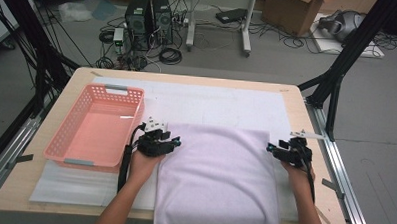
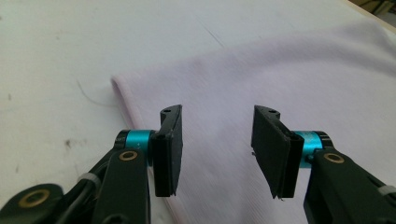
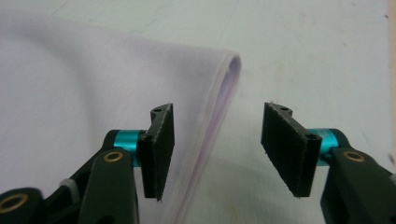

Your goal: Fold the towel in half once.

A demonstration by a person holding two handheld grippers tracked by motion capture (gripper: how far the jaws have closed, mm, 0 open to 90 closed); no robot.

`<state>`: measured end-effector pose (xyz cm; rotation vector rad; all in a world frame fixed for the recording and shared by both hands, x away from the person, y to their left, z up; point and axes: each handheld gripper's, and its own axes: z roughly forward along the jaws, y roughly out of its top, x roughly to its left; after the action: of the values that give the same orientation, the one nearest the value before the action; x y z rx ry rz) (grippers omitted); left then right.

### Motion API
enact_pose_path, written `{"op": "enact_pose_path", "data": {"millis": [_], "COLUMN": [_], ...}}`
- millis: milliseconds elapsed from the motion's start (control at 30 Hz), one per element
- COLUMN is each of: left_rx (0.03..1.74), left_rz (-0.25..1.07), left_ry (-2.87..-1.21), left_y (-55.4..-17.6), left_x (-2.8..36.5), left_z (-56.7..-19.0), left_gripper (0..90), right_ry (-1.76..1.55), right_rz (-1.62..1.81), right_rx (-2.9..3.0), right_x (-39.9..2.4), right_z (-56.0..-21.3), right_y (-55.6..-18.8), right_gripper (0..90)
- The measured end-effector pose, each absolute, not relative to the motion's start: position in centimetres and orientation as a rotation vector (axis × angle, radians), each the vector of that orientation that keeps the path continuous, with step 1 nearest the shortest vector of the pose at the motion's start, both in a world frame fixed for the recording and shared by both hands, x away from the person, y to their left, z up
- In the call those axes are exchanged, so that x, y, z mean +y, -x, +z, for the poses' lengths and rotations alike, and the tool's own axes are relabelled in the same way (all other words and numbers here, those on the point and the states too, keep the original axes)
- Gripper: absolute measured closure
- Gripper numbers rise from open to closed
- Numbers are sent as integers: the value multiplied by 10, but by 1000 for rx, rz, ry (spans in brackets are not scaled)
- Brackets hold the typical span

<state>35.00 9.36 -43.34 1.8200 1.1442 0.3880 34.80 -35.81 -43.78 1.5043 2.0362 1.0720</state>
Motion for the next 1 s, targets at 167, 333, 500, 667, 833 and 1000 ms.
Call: {"op": "enact_pose_path", "data": {"millis": [167, 333, 500, 667, 833, 1000], "left_rx": [1189, 1220, 1268, 1323, 1316, 1269], "left_rz": [387, 418, 462, 473, 439, 536], "left_ry": [-1821, -1835, -1814, -1793, -1815, -1909], "left_y": [-366, -378, -387, -395, -402, -404], "left_x": [93, 94, 94, 95, 89, 77], "left_z": [-436, -435, -442, -451, -451, -450], "left_gripper": [531, 528, 497, 446, 435, 495], "right_ry": [-1558, -1523, -1535, -1573, -1543, -1462], "right_rz": [1056, 1036, 962, 1032, 1015, 934], "right_rx": [2026, 2042, 1972, 1942, 2012, 2120], "right_x": [-349, -347, -351, -354, -358, -350], "right_z": [-447, -447, -446, -441, -439, -444], "right_y": [-386, -399, -397, -393, -386, -380], "right_gripper": [488, 850, 827, 537, 482, 492]}}
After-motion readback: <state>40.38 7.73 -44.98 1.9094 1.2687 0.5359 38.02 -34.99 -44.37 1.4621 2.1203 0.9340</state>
